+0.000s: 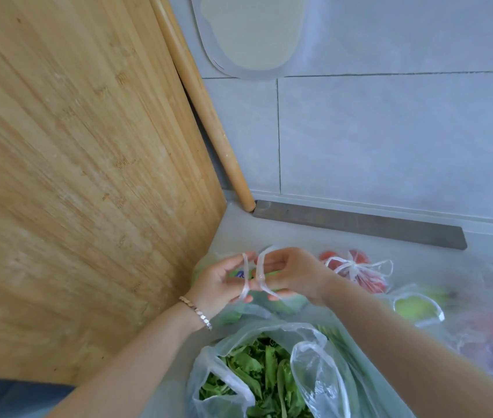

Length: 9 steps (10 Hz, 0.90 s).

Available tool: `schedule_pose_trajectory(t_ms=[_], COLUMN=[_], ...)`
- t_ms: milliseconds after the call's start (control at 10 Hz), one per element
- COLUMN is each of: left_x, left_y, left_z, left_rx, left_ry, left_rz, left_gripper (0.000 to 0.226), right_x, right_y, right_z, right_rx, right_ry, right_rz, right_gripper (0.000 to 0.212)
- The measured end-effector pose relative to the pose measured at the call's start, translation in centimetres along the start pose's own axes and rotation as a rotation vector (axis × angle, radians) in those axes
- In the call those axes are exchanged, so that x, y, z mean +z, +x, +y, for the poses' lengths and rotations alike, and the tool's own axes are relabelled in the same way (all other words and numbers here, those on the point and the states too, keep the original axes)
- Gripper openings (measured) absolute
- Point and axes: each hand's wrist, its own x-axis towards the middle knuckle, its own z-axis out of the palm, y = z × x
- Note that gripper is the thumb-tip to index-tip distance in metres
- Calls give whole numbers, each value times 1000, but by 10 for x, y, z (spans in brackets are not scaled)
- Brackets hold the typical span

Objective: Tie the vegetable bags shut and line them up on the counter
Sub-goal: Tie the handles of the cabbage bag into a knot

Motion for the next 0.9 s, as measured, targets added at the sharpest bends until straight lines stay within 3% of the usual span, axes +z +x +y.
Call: schedule_pose_trajectory(t_ms=[200,300,400,500,600,700,800,900], left_x=[2,0,-4,-2,0,-1,-1,0], left_y=[18,22,28,32,36,40,41,37], left_z=[-3,5,4,5,7,7,12,17], left_rx=[87,22,23,106,97,19,-16,68], left_ry=[-240,-192,199,327,426,651,766,701], left_rz=[-63,-145,-75,-82,-75,-85,-114,-104], left_gripper=[65,72,62,58,41,25,16,34], right_x=[17,14,5,-1,2,12,19,13], right_y=[18,20,19,18,17,26,34,40], right_z=[-6,-6,-4,-5,-3,12,22,23], right_rx=[57,86,133,98,39,33,22,26], right_ry=[-97,-77,-90,-227,-216,110,309,273], right_rz=[-24,-36,-29,-40,7,118,137,136], right_gripper=[22,32,37,22,17,40,46,49])
